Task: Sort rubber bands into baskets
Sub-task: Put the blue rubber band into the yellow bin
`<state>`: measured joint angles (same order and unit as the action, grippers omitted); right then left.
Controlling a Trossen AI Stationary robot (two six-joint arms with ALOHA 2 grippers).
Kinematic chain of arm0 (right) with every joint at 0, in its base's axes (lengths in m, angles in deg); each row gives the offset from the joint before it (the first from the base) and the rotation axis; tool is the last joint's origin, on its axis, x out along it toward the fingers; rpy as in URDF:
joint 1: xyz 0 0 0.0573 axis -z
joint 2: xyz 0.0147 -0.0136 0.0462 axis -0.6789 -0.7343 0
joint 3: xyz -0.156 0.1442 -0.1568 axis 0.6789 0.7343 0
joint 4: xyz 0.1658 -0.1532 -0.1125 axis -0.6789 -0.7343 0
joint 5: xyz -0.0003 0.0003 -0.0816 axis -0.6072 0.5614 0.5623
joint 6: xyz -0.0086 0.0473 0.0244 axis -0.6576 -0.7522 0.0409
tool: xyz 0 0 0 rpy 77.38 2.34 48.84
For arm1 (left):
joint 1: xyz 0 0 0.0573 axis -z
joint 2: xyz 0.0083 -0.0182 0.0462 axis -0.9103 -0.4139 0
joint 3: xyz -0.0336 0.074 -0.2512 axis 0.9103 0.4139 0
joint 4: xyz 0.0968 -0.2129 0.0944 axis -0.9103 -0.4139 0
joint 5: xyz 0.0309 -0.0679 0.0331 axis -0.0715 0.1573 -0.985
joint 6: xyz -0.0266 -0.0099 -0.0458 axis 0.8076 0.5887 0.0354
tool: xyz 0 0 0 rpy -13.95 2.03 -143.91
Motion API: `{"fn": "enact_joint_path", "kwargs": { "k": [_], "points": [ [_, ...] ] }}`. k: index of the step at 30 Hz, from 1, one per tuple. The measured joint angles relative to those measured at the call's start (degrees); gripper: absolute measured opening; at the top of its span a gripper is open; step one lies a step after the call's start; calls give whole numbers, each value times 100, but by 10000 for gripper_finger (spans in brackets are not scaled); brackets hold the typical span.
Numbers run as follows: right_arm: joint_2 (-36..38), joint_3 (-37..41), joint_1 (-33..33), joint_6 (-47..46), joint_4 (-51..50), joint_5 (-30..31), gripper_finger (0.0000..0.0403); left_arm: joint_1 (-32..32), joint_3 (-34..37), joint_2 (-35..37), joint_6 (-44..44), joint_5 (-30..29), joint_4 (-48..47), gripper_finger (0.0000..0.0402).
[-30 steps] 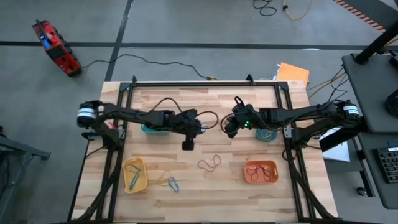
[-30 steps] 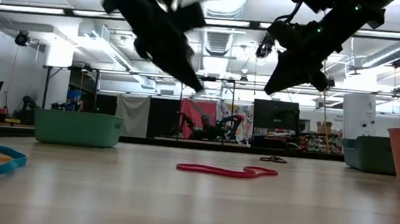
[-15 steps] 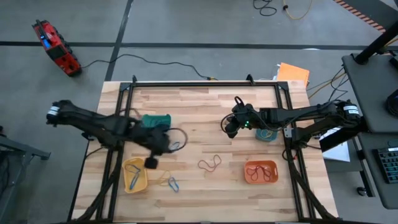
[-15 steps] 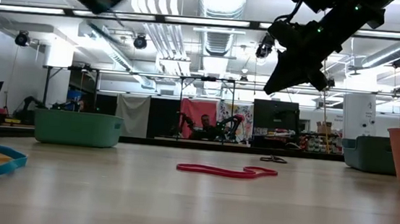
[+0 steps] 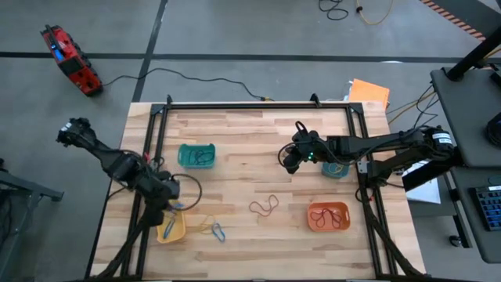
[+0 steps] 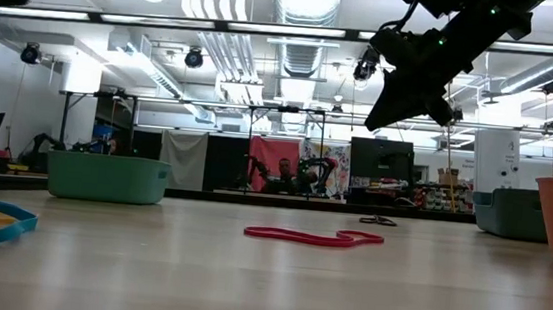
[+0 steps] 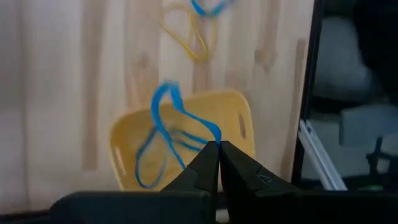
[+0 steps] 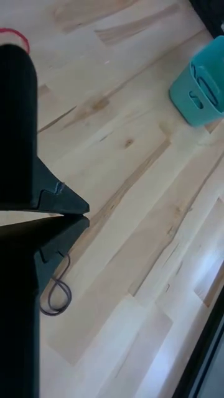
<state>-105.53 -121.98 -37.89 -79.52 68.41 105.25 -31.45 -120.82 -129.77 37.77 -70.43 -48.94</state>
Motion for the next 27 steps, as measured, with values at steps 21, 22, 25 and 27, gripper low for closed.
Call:
{"fn": "enact_joint_path", "kwargs": {
  "k": [21,22,25,27],
  "points": [
    [0,0,0,-47,0,0,9,619,1369,-389,1245,526,911,0],
    [0,0,0,-47,0,0,9,619,1408,-389,1353,526,920,0],
    [0,0,0,-36,0,0,9,619,1491,-391,1570,524,915,5],
    [0,0,0,-34,0,0,9,619,1501,-393,1622,523,924,14]
  ]
}}
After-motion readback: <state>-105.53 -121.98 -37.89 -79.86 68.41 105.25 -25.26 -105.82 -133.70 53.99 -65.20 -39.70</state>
